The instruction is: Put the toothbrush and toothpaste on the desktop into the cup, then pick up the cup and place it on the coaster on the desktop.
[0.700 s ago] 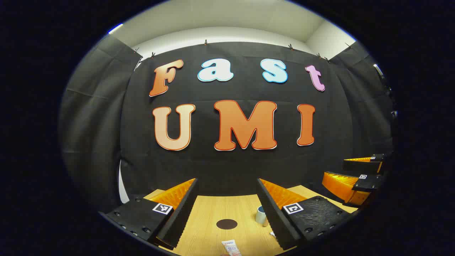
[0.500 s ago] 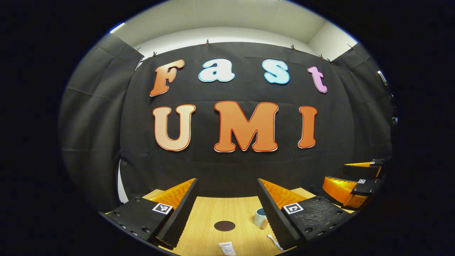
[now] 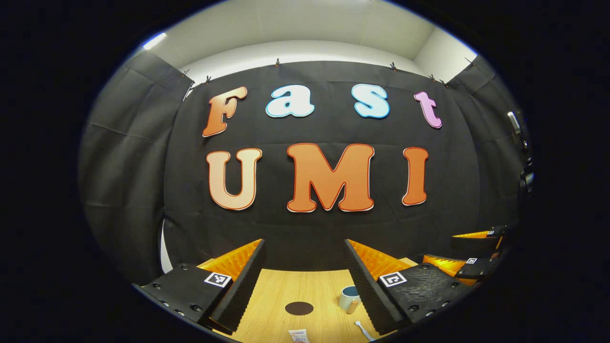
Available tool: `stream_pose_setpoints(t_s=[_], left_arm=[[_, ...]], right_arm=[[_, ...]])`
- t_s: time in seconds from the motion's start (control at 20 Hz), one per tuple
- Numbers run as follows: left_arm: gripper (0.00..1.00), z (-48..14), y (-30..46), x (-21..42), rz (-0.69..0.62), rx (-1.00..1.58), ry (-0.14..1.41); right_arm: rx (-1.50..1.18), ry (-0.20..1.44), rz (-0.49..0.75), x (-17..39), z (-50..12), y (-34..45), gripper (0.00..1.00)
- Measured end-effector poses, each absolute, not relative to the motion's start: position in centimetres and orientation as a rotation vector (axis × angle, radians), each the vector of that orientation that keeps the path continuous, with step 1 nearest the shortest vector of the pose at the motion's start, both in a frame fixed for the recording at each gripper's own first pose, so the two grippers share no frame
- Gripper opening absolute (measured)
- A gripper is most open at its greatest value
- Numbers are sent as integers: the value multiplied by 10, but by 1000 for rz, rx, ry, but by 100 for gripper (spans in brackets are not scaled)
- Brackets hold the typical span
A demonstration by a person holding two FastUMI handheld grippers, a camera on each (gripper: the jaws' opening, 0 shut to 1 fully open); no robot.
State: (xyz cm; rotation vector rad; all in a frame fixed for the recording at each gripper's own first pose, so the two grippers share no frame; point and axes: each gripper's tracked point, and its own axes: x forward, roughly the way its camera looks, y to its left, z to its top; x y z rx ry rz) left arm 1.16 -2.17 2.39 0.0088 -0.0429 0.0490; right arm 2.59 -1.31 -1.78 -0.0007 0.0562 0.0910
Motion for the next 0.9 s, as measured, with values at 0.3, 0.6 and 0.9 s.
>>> stream_pose_setpoints(t_s=[0.3,0.6,0.9], left_arm=[[97,23,0,20,62,35,-38],[97,-8,36,37,61,62,30],[97,-31,67,38,76,93,83]], right_arm=[[-40,203,122,38,-63,5,98],[-50,515,129,33,-148,34,96],[-14,792,128,27,-212,48,84]])
